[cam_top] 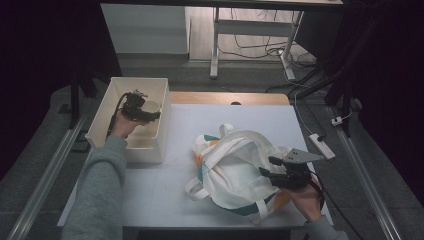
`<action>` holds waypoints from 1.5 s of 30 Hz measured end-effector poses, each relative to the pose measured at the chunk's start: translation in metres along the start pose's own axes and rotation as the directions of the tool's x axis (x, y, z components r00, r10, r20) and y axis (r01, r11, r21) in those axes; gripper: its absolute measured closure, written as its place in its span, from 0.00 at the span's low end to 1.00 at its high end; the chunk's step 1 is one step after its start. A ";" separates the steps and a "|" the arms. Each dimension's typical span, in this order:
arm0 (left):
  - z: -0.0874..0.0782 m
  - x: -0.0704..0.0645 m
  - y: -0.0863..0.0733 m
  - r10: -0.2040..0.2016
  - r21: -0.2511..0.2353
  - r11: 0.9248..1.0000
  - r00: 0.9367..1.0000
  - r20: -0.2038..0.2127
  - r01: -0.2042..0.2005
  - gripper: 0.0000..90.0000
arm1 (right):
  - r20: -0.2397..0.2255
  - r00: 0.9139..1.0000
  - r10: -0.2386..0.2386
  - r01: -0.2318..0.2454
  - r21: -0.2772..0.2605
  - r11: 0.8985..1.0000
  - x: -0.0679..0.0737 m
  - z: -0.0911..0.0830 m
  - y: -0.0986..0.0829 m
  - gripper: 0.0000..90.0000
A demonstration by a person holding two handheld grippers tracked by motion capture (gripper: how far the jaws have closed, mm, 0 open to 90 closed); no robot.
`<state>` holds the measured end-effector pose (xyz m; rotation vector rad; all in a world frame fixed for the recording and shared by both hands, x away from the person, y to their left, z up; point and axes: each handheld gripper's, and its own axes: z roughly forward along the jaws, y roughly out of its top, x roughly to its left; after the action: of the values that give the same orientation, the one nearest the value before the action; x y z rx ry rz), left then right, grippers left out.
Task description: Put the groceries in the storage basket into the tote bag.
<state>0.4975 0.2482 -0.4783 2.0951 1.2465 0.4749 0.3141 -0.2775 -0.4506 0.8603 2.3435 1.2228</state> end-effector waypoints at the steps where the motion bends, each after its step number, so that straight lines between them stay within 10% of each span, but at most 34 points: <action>1: 0.000 0.000 0.000 0.004 0.000 1.000 1.000 -0.004 -0.004 0.22 | 0.000 1.000 -0.001 0.001 0.001 1.000 0.000 0.000 0.000 0.49; 12: -0.008 0.001 -0.002 -0.012 0.022 1.000 1.000 -0.018 0.013 0.22 | 0.003 1.000 -0.002 0.002 0.000 1.000 0.000 0.000 0.000 0.49; 45: -0.086 -0.019 -0.028 -0.075 -0.177 0.981 0.996 0.053 0.083 0.22 | 0.012 1.000 0.004 -0.004 -0.009 1.000 0.000 -0.002 0.002 0.49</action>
<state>0.4191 0.2712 -0.4351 1.8887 1.2096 0.4819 0.3137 -0.2781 -0.4481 0.8676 2.3258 1.2260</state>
